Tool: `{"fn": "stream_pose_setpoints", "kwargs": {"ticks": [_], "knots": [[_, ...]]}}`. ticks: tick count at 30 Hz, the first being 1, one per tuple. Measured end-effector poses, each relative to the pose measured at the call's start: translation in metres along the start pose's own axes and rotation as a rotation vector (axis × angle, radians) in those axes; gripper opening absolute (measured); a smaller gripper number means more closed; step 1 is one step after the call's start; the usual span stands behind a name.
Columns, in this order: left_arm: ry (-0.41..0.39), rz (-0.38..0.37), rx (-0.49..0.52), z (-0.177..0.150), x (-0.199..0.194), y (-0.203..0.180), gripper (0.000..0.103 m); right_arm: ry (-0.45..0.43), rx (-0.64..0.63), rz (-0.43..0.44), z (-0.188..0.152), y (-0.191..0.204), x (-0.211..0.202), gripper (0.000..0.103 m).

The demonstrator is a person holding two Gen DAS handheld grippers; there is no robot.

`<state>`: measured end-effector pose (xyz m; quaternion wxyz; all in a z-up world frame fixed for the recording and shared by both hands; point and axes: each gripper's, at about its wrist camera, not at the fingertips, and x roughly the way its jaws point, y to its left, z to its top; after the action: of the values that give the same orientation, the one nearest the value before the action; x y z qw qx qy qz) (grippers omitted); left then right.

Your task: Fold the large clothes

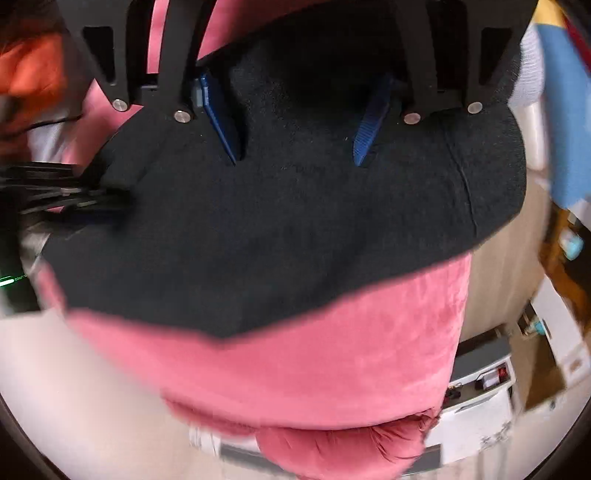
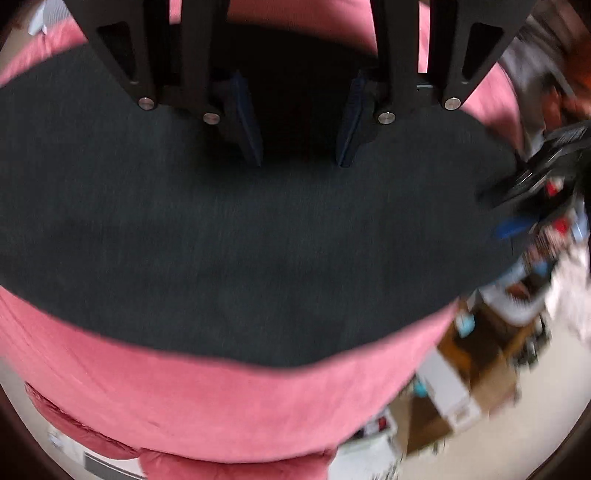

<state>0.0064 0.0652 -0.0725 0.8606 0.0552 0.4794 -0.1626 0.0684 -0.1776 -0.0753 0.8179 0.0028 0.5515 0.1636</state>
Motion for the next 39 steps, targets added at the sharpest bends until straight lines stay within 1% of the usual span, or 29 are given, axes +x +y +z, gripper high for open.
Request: {"fn": "stream_pose_setpoints", "kwargs": {"ticks": [1,2,3,4,6,7,9,10,12,13,15,16,18,19,20,21,22,23,25,26,27,28,29,31,33,36,37,38,39], "knots": [[-0.021,0.009,0.045,-0.007,-0.008,-0.004,0.063,0.007,-0.048,-0.039,-0.012,0.009,-0.003,0.043],[-0.017,0.010,0.065,-0.014,-0.013,-0.006,0.063,0.018,-0.087,-0.071,-0.022,0.016,-0.005,0.043],[-0.009,-0.002,0.062,-0.020,-0.019,-0.004,0.064,0.009,-0.101,-0.086,-0.031,0.018,-0.009,0.043],[-0.011,-0.015,0.048,-0.021,-0.024,-0.002,0.063,-0.006,-0.072,-0.073,-0.039,0.014,-0.014,0.043],[-0.006,-0.028,0.019,-0.021,-0.030,0.004,0.063,-0.017,0.032,0.003,-0.043,-0.003,-0.021,0.043],[0.001,-0.019,0.014,-0.022,-0.033,0.005,0.063,-0.016,0.101,0.055,-0.043,-0.015,-0.024,0.042],[-0.004,-0.008,0.013,-0.022,-0.041,0.006,0.061,-0.019,0.173,0.112,-0.044,-0.027,-0.030,0.042],[-0.018,-0.018,0.004,-0.022,-0.047,0.005,0.061,-0.039,0.183,0.131,-0.043,-0.031,-0.038,0.042],[-0.070,-0.091,-0.044,-0.020,-0.059,0.006,0.061,-0.113,0.178,0.121,-0.043,-0.037,-0.054,0.042],[-0.099,-0.144,-0.091,-0.015,-0.061,0.006,0.065,-0.142,0.186,0.109,-0.047,-0.041,-0.062,0.042],[-0.110,-0.186,-0.153,-0.005,-0.058,0.007,0.072,-0.187,0.239,0.095,-0.044,-0.057,-0.070,0.042],[-0.108,-0.201,-0.188,0.002,-0.052,0.007,0.072,-0.211,0.277,0.096,-0.042,-0.068,-0.073,0.042],[-0.091,-0.207,-0.239,0.011,-0.038,0.008,0.072,-0.266,0.392,0.093,-0.054,-0.100,-0.086,0.043],[-0.067,-0.208,-0.266,0.014,-0.028,0.009,0.072,-0.300,0.487,0.090,-0.059,-0.129,-0.091,0.045],[-0.047,-0.201,-0.284,0.015,-0.021,0.010,0.072,-0.324,0.573,0.086,-0.068,-0.155,-0.098,0.049],[-0.026,-0.186,-0.292,0.017,-0.013,0.011,0.072,-0.341,0.643,0.085,-0.080,-0.177,-0.105,0.050],[-0.015,-0.166,-0.285,0.018,-0.006,0.009,0.073,-0.363,0.736,0.094,-0.096,-0.210,-0.112,0.051],[-0.013,-0.149,-0.271,0.019,-0.002,0.007,0.073,-0.378,0.801,0.109,-0.110,-0.235,-0.118,0.052],[-0.015,-0.112,-0.226,0.020,0.003,-0.002,0.081,-0.419,0.921,0.125,-0.138,-0.288,-0.130,0.054],[-0.014,-0.101,-0.206,0.019,0.004,-0.007,0.084,-0.443,0.973,0.110,-0.152,-0.309,-0.135,0.055],[-0.011,-0.087,-0.180,0.017,0.003,-0.011,0.089,-0.473,1.028,0.091,-0.166,-0.332,-0.140,0.056],[-0.004,-0.063,-0.145,0.016,0.004,-0.019,0.093,-0.497,1.111,0.039,-0.186,-0.360,-0.148,0.059],[0.001,-0.047,-0.124,0.014,0.005,-0.022,0.095,-0.517,1.156,0.010,-0.197,-0.370,-0.149,0.061],[0.014,-0.002,-0.073,0.013,0.008,-0.033,0.100,-0.580,1.243,-0.042,-0.222,-0.407,-0.163,0.061],[0.020,0.038,-0.040,0.011,0.011,-0.043,0.101,-0.634,1.292,-0.064,-0.238,-0.440,-0.175,0.062],[0.022,0.047,-0.053,0.007,0.010,-0.045,0.102,-0.693,1.360,-0.022,-0.249,-0.481,-0.174,0.062],[0.024,0.042,-0.064,0.014,0.013,-0.045,0.102,-0.709,1.376,-0.011,-0.239,-0.485,-0.161,0.062],[0.025,0.035,-0.078,0.011,0.010,-0.043,0.102,-0.727,1.393,0.005,-0.244,-0.499,-0.167,0.064],[0.027,0.024,-0.098,0.012,0.008,-0.041,0.102,-0.749,1.396,0.033,-0.240,-0.505,-0.161,0.064]]}}
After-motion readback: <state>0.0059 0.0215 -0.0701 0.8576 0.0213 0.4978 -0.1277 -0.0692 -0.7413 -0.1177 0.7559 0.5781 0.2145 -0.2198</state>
